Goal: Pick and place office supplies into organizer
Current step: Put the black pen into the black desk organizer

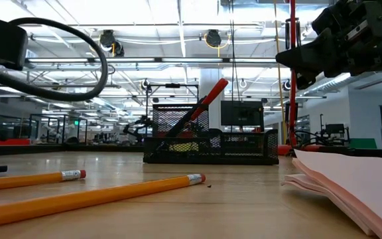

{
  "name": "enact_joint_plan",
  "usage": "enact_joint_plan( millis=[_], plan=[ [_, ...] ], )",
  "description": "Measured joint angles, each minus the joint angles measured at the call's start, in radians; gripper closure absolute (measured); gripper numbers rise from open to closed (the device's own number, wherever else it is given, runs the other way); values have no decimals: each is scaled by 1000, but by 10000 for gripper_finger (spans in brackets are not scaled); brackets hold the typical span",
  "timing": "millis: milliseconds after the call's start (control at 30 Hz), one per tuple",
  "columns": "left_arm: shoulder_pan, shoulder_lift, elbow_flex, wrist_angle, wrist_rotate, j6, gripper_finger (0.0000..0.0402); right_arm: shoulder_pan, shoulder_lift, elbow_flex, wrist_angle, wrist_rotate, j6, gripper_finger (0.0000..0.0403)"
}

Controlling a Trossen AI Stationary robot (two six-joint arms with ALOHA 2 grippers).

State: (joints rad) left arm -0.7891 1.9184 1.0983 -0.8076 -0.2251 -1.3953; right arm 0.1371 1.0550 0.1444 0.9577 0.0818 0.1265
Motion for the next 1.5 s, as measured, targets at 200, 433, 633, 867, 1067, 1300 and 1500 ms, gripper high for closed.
enact_joint_plan(
  millis=[200,433,633,867,1067,1300,1500],
  plan=[
    [0,1,-4,47,-17,73,337,0,0,0,2,0,0,399],
    [-1,4,-4,62,-97,145,385,0,0,0,2,0,0,399],
    [5,4,-12,66,-275,187,355,0,0,0,2,0,0,399],
    [68,-58,-12,-35,-507,223,379,0,0,0,2,0,0,399],
    [134,-186,-12,-94,-792,309,378,0,0,0,2,0,0,399],
    [210,-390,-12,-59,-982,538,374,0,0,0,0,0,-7,399],
    [296,-586,-118,249,-890,894,386,0,0,0,2,0,-8,399]
  ],
)
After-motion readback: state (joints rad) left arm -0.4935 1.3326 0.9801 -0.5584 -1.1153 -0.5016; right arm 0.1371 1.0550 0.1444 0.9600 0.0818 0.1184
